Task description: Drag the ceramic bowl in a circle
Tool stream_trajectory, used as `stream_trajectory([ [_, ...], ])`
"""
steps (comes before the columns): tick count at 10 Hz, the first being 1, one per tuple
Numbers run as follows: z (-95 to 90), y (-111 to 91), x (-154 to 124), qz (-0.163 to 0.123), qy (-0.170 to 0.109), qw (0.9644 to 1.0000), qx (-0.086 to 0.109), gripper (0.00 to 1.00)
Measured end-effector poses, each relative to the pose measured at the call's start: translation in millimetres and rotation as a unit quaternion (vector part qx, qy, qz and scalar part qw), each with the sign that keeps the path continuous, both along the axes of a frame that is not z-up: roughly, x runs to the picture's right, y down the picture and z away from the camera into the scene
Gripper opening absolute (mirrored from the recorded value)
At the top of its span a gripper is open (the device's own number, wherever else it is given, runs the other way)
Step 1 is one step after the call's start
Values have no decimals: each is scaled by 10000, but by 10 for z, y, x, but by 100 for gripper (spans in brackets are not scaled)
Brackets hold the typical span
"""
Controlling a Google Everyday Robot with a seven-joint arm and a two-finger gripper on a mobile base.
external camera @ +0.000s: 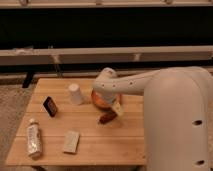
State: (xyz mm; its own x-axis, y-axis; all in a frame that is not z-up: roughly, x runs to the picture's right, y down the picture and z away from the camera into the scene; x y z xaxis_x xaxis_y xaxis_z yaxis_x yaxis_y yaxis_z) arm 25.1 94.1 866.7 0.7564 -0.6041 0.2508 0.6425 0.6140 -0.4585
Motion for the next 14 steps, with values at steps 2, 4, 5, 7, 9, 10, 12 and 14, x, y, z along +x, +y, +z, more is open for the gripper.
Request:
stream_trajectory([
  [2, 42, 27, 6, -31, 42, 10000, 14, 100],
  [4, 83, 54, -9, -87, 83, 9999, 35, 89],
  [5, 103, 65, -15, -111, 100, 9999, 44, 79],
  [7, 118, 86, -28, -195, 119, 9997, 44, 58],
  [9, 105, 100, -44, -272, 127, 9995, 29, 38],
  [10, 78, 111, -41, -319, 133, 9994, 21, 30],
  [12, -41, 174, -128, -519, 75, 9986, 15, 12],
  [14, -165, 228, -405, -816, -16, 9967, 11, 0],
])
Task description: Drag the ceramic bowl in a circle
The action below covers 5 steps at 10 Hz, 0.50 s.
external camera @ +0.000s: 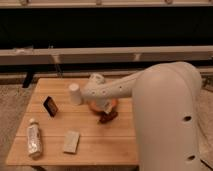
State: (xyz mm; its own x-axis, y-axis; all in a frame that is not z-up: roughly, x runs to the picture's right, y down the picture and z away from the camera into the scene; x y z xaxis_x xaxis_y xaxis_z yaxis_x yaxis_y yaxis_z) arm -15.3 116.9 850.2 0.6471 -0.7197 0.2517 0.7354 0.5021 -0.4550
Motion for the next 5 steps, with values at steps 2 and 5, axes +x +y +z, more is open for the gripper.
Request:
stream_trajectory([
  [2, -41, 0, -146, -216, -53, 9998, -14, 0],
  [5, -232, 156, -222, -330, -52, 9994, -59, 7],
])
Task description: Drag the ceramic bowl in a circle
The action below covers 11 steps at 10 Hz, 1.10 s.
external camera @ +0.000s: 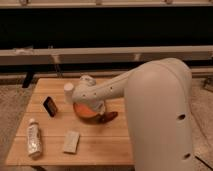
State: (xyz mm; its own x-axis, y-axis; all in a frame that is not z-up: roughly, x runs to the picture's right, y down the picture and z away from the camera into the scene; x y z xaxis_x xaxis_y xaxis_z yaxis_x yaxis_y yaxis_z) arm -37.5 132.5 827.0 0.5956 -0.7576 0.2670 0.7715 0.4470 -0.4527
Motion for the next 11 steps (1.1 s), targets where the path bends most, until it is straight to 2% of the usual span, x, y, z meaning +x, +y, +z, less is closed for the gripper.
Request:
stream_trajectory([
  [2, -100, 57, 20, 24, -6, 10000, 24, 23],
  [3, -112, 41, 51, 34, 2, 10000, 39, 26],
  [6, -16, -150, 190, 7, -41, 10000, 9, 24],
  [8, -71, -108, 209, -72, -60, 10000, -23, 8],
  [9, -127, -52, 242, -51, -40, 10000, -13, 5],
  [10, -203, 18, 340, -29, -11, 10000, 15, 7],
  [11, -228, 38, 434, -8, 22, 10000, 35, 14],
])
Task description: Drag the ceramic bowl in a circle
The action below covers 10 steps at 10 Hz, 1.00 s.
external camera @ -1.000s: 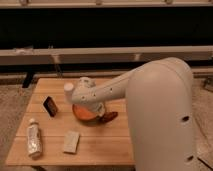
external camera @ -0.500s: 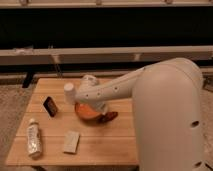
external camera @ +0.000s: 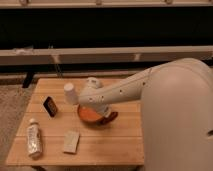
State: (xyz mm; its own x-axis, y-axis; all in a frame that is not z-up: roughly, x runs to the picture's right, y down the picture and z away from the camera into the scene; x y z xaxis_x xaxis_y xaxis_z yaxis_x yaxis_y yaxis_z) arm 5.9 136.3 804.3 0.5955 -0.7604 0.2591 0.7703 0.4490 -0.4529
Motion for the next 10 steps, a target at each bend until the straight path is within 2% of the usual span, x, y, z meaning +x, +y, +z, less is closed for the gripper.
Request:
stream_trajectory([
  [1, -19, -7, 49, -8, 9, 10000, 1, 25],
  [3, -99, 87, 47, -136, 13, 9999, -67, 33],
  [4, -167, 171, -9, -194, 4, 9998, -86, 29],
  [6, -281, 314, -124, -362, -28, 9993, -126, 10],
  [7, -292, 341, -122, -440, -19, 9989, -146, 5],
  [9, -320, 339, -87, -452, -61, 9989, -128, 6],
  [10, -323, 307, -84, -423, -89, 9990, -126, 12],
])
